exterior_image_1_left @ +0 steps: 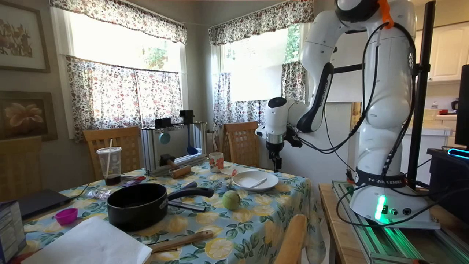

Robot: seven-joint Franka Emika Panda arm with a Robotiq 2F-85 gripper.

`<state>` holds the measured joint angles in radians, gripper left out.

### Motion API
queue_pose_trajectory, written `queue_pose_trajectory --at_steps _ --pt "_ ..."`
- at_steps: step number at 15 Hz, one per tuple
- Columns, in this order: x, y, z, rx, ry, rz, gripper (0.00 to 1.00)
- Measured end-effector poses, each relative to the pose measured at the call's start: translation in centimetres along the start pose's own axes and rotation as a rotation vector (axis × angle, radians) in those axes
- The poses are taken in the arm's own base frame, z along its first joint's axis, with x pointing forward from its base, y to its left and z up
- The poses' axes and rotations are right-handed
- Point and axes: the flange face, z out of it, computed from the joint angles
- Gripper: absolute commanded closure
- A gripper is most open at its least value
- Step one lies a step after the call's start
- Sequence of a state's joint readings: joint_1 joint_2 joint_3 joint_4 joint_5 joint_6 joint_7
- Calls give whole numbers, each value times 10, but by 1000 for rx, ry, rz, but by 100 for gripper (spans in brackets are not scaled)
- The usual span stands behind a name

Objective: Use the knife to poke at the ball

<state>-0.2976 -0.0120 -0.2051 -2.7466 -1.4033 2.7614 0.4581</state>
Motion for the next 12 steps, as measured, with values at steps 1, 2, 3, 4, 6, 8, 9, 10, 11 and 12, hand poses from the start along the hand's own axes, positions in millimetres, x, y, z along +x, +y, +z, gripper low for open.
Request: queue_pose_trajectory --at_steps 1,2,3,4,6,8,9,10,11,12 --pt "2 -4 3 6 16 -10 0" --pt "5 -7 6 9 32 -24 0" --pt "7 -9 9 10 45 -39 0" --pt "10 -10 13 6 56 -57 0" --pt "16 -12 20 -10 66 -88 0" --pt "20 -14 26 -24 75 -101 0" --pt "22 -15 29 -26 76 -105 0" --pt "24 -16 30 -27 77 -107 0" --pt "24 -16 31 -27 76 -109 0" --pt "24 -16 31 -27 76 -109 0"
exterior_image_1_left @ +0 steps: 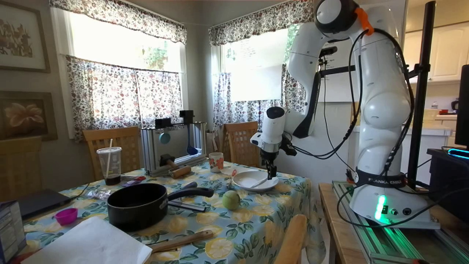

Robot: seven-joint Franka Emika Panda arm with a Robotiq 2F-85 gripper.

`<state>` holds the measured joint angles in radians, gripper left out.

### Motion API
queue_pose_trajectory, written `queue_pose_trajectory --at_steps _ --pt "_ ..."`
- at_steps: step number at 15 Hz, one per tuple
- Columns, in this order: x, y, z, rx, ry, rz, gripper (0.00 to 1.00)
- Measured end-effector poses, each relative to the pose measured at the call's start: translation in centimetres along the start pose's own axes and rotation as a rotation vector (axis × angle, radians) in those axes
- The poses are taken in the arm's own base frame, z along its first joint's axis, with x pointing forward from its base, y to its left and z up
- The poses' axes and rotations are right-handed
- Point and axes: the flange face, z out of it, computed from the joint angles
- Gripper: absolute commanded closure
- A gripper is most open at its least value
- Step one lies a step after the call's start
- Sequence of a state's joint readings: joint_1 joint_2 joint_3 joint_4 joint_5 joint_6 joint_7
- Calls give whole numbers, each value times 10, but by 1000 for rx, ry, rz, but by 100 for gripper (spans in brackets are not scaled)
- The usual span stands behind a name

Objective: Use the knife to poke at the ball

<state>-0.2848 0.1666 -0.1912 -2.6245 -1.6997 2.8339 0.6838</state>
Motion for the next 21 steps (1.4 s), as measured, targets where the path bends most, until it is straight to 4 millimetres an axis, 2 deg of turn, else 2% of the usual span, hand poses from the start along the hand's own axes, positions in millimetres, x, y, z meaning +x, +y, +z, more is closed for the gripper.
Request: queue_pose_trajectory --at_steps 10,16,21 --pt "3 0 1 -34 23 -76 0" --pt "7 -4 10 -57 40 -140 0" --pt "19 -7 16 -124 84 -170 8"
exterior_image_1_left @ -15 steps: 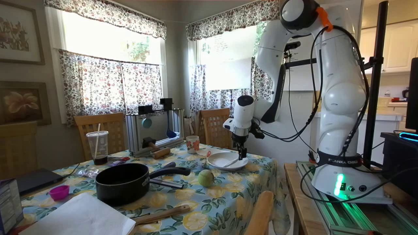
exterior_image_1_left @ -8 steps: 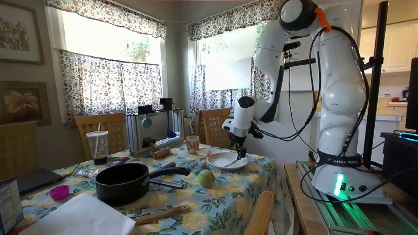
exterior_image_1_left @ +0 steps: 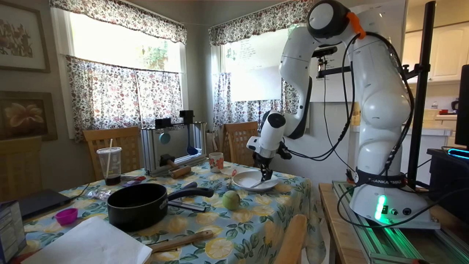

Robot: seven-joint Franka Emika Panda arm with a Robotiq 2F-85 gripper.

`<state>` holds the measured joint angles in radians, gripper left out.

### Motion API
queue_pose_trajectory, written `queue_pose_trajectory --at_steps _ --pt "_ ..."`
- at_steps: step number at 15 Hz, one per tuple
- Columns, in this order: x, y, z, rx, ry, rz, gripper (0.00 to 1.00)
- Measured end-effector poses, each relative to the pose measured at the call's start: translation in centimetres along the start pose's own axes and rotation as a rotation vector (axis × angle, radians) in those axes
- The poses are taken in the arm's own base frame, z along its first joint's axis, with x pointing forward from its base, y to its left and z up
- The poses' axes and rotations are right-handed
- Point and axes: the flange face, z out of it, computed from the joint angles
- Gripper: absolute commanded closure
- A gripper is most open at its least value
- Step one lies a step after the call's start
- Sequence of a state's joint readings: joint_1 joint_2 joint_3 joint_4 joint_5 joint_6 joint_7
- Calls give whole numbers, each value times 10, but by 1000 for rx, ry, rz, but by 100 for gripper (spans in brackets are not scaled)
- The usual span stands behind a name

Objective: Use the knife to poke at the ball

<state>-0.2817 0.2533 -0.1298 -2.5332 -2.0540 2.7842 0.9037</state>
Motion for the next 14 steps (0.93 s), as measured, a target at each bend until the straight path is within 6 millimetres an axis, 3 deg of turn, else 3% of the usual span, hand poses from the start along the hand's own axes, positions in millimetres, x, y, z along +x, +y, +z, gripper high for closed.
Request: queue_pose_trajectory --at_steps 4,5,8,12,14 --pt "3 -7 6 -25 9 -3 12" --pt "3 -9 8 -30 9 -4 21" --pt "3 -14 11 -36 14 -12 35" --pt "2 -17 13 -39 25 -22 30" --pt "2 -18 13 -41 29 -27 33"
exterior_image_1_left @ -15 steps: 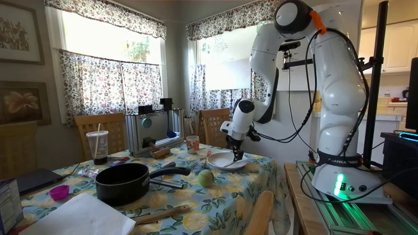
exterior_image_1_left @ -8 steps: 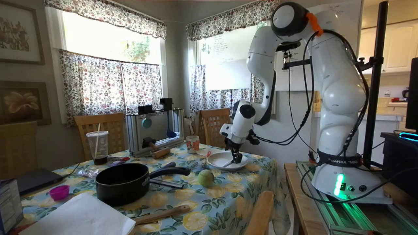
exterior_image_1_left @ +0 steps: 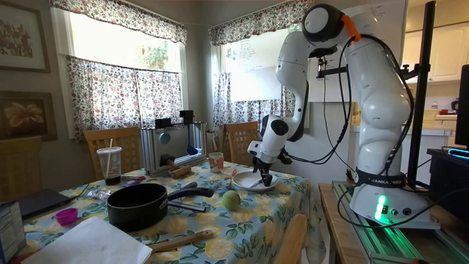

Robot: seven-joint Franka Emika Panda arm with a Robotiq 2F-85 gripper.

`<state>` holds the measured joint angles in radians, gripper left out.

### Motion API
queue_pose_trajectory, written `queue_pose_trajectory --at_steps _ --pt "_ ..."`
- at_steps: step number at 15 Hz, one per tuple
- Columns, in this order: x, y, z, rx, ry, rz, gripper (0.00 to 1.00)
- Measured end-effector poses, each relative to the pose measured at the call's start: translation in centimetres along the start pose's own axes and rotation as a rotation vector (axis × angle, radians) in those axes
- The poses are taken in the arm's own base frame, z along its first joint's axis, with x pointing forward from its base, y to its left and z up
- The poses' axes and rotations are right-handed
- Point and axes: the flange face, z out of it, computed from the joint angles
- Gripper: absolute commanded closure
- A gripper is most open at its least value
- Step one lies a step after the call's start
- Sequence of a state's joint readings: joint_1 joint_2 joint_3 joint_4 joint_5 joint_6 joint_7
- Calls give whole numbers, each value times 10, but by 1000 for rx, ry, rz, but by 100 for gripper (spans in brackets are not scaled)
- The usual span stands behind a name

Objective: Use the knife to poke at the ball

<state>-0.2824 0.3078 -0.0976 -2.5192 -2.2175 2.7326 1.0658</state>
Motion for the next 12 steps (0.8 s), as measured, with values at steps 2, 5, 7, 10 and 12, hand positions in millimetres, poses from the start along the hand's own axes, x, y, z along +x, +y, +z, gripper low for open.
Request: queue_pose_trajectory --at_steps 2,5,7,10,12 --pt "0 0 0 -1 2 -4 45" --pt "0 -1 -1 10 8 -3 63" --pt "0 -3 -3 29 17 -1 61" --pt "-1 -2 -3 48 24 -1 59" --pt "-1 0 -2 69 33 -8 63"
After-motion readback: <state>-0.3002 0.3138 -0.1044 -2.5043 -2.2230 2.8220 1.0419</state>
